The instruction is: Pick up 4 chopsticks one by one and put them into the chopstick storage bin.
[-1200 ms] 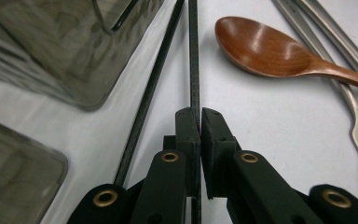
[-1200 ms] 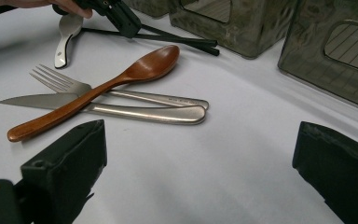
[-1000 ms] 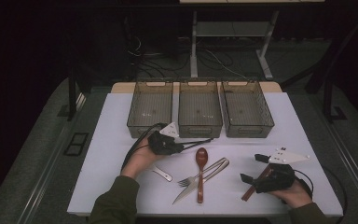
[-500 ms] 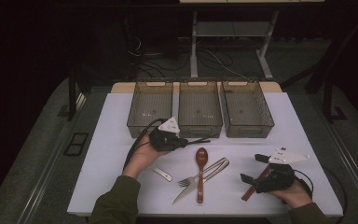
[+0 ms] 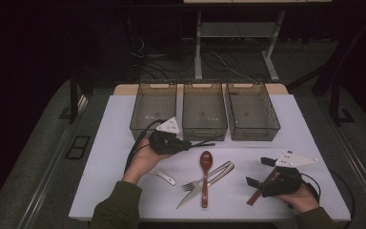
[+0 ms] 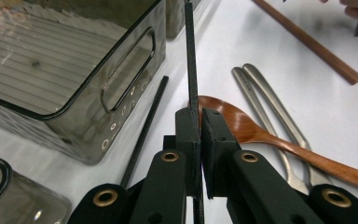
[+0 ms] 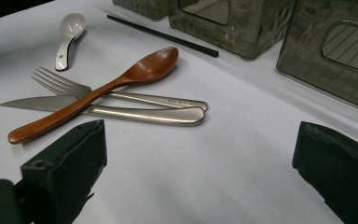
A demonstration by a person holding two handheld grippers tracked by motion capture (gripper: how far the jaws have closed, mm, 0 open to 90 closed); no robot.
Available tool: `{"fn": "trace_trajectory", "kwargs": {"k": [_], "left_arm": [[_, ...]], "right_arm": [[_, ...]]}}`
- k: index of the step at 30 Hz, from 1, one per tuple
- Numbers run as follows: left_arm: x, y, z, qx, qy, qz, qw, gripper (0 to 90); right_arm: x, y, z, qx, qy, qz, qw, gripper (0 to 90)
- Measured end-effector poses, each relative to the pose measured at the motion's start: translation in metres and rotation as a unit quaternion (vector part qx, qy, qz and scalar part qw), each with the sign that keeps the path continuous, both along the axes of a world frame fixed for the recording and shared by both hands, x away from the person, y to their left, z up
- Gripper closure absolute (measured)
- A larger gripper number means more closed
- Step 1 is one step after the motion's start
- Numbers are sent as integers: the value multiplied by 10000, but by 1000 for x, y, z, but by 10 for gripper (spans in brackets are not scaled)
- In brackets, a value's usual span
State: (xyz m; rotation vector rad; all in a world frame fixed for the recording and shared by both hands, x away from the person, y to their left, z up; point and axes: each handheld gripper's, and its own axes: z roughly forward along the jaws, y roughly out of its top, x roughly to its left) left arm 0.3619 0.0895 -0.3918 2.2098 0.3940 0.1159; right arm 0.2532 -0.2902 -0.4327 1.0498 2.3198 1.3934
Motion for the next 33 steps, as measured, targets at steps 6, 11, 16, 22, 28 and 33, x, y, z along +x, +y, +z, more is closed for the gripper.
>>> {"fn": "trace_trajectory", "kwargs": {"k": [6,11,16,22,28,33], "left_arm": [[-6,6,7,-66,-48,56,10000,861],[-8,13,12,-121,-94,148,9998,861],[-7,23,15,-172,-83,339,9992,860],[-6,38,20,-263,-90,582,9979,860],[-4,50,24,-302,-116,815,9961,860],[-3,60,27,-289,-172,1011,9943,860]], "right_arm": [[0,0,0,-4,-7,-4,10000,30],[-1,0,0,8,-21,-12,10000,30],[-1,0,1,8,-44,-25,10000,30],[-1,0,1,1,-44,-2,10000,30],[-2,0,1,-9,-53,-5,10000,30],[-2,-1,1,3,-55,-30,10000,30]]}}
